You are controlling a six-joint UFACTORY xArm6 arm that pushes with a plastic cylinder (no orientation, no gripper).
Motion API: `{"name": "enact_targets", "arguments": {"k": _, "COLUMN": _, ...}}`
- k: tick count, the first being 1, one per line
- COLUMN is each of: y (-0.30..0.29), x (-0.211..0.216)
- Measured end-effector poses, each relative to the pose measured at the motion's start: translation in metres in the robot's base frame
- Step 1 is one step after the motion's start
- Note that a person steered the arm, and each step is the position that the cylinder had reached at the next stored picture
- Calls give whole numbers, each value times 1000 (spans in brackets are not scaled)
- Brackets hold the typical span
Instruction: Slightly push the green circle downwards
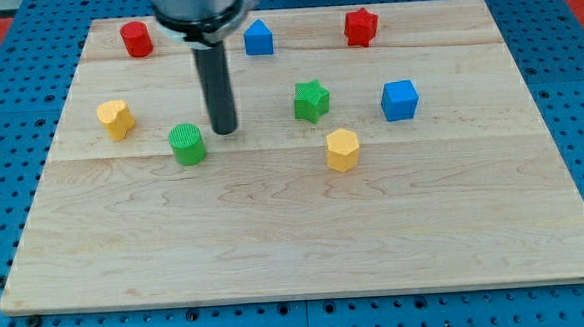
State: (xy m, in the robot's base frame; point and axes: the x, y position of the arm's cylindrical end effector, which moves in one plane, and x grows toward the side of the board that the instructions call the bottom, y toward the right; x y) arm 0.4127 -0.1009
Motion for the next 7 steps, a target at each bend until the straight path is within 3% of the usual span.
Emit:
{"name": "enact_targets", "arguments": {"k": 2, "y": -88, "x": 80}}
{"name": "enact_targets", "arguments": {"k": 4, "y": -88, "x": 16}}
{"name": "enact_targets", "arguments": {"k": 5, "y": -102, "x": 25}}
{"name": "enact_targets", "arguments": {"k": 6, "y": -106, "x": 79}}
{"name": "enact_targets", "arguments": {"k": 7, "y": -106, "x": 86}}
